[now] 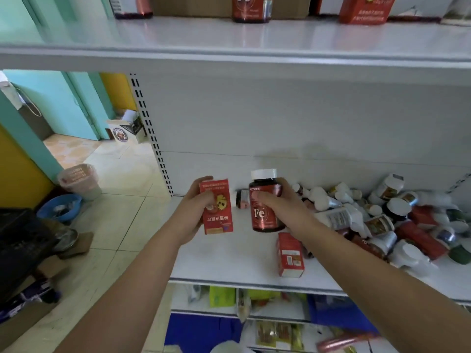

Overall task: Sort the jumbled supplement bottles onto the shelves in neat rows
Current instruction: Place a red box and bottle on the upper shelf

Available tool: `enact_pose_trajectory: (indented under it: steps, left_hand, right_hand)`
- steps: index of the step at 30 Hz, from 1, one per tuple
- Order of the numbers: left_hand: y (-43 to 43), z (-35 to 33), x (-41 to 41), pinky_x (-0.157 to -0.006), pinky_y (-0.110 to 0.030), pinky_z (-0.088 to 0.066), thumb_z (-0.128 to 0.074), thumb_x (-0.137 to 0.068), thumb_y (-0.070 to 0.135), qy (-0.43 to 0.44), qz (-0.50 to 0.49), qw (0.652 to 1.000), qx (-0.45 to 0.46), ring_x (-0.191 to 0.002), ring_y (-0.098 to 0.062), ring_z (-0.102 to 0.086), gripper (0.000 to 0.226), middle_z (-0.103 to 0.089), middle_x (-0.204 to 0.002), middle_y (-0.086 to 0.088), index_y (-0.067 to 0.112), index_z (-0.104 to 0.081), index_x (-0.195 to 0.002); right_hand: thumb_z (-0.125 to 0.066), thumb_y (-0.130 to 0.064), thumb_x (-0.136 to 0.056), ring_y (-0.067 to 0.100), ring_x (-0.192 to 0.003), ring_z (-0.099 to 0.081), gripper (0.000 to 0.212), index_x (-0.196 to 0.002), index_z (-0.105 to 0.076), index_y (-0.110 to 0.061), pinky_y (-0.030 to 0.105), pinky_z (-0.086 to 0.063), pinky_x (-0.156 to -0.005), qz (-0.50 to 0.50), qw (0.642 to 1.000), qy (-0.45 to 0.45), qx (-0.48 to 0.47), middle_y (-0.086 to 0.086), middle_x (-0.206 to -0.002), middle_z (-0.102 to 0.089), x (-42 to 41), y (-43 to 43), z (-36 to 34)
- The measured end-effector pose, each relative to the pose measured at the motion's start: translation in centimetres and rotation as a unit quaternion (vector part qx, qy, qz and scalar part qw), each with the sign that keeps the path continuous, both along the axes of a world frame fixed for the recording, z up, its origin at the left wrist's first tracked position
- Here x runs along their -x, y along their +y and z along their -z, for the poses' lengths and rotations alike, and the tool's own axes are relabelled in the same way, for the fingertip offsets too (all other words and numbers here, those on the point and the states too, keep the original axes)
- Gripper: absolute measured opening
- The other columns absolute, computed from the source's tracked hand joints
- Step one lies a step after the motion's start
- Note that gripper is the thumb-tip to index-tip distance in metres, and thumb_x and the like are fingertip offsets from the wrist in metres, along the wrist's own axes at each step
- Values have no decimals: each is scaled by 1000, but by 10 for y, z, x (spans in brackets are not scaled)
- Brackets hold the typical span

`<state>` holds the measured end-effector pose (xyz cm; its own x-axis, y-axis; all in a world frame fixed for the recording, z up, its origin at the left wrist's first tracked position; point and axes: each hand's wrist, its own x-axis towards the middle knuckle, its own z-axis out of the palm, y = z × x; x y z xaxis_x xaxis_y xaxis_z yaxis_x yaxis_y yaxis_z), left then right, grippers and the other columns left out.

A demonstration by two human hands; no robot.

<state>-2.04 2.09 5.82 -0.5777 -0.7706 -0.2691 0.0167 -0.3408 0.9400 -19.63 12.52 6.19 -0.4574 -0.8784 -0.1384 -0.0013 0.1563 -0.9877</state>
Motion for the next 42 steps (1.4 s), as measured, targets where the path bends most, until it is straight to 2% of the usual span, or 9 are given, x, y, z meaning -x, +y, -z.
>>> enact_pose_trajectory:
  steps: [5, 9, 13, 15, 18, 22, 26, 34, 42]
  left_hand:
    - [23, -56, -37, -69, -37, -54, -50, -70, 7, 7, 21, 998, 51, -77, -22, -67, 48, -65, -93, -9, 24, -52, -114]
    - [38, -100, -69, -63, -34, -55, -49, -75, 7, 15, 34, 993, 108, -71, -16, -69, 43, -64, -92, -5, 28, -53, -112]
    - [50, -142, -98, -58, -30, -57, -47, -85, 3, 43, 47, 987, 150, -65, -10, -69, 40, -65, -90, -3, 30, -57, -112]
    - [55, -161, -108, -60, -31, -59, -53, -71, 8, 50, 52, 982, 176, -65, -9, -70, 44, -69, -87, 1, 35, -61, -105]
    - [62, -190, -117, -54, -28, -56, -53, -77, 6, 75, 24, 973, 218, -59, -6, -68, 30, -69, -65, 11, 31, -62, -90]
    - [65, -235, -121, -50, -25, -55, -56, -70, 9, 121, 18, 958, 261, -57, -9, -68, 19, -67, -58, 10, 22, -57, -83]
    - [48, -272, -106, -55, -28, -57, -53, -65, 15, 131, 33, 937, 322, -61, -9, -69, 18, -68, -62, 9, 22, -57, -81]
    - [-14, -294, -33, -85, -32, -58, -74, -73, 14, 59, 119, 914, 383, -93, -15, -71, 41, -69, -100, -1, 22, -56, -108]
    - [-60, -321, 13, -98, -41, -53, -81, -75, 33, -130, 178, 853, 473, -110, -17, -66, 47, -71, -112, 3, 27, -59, -117]
  right_hand:
    - [-62, -31, -90, 24, -92, -68, 22, -108, -53, -23, 41, -56, -81, 24, 997, -62, 47, 8, -105, -66, -50, 20, -46]
    - [-62, -40, -72, 35, -97, -68, 35, -103, -54, -26, 53, -55, -87, 18, 993, -67, 93, 12, -104, -66, -84, 35, -84]
    - [-60, -39, -67, 24, -81, -70, 34, -100, -56, -30, 49, -57, -82, 26, 989, -51, 135, 4, -91, -70, -110, 52, -125]
    - [-59, -35, -66, 20, -72, -70, 32, -98, -57, -29, 48, -57, -77, 18, 987, -45, 154, -2, -78, -72, -119, 62, -145]
    - [-61, -25, -71, 14, -71, -72, 28, -98, -58, -32, 36, -60, -64, -25, 981, -15, 192, -8, -74, -73, -127, 76, -177]
    - [-68, -24, -55, 20, -87, -72, 56, -110, -58, -26, 40, -60, -76, -65, 966, 29, 247, -2, -88, -73, -120, 83, -226]
    - [-56, -18, -71, 16, -85, -73, 39, -109, -58, -18, 40, -60, -75, -38, 958, 47, 282, -2, -86, -74, -93, 70, -267]
    - [-77, -40, -67, 15, -112, -63, 71, -128, -42, -32, 48, -44, -104, -1, 966, 211, 151, -4, -119, -64, 4, 8, -282]
    - [-69, -18, -88, 15, -106, -62, 52, -130, -39, -22, 33, -55, -84, -27, 951, 302, 56, -2, -117, -61, 57, -42, -301]
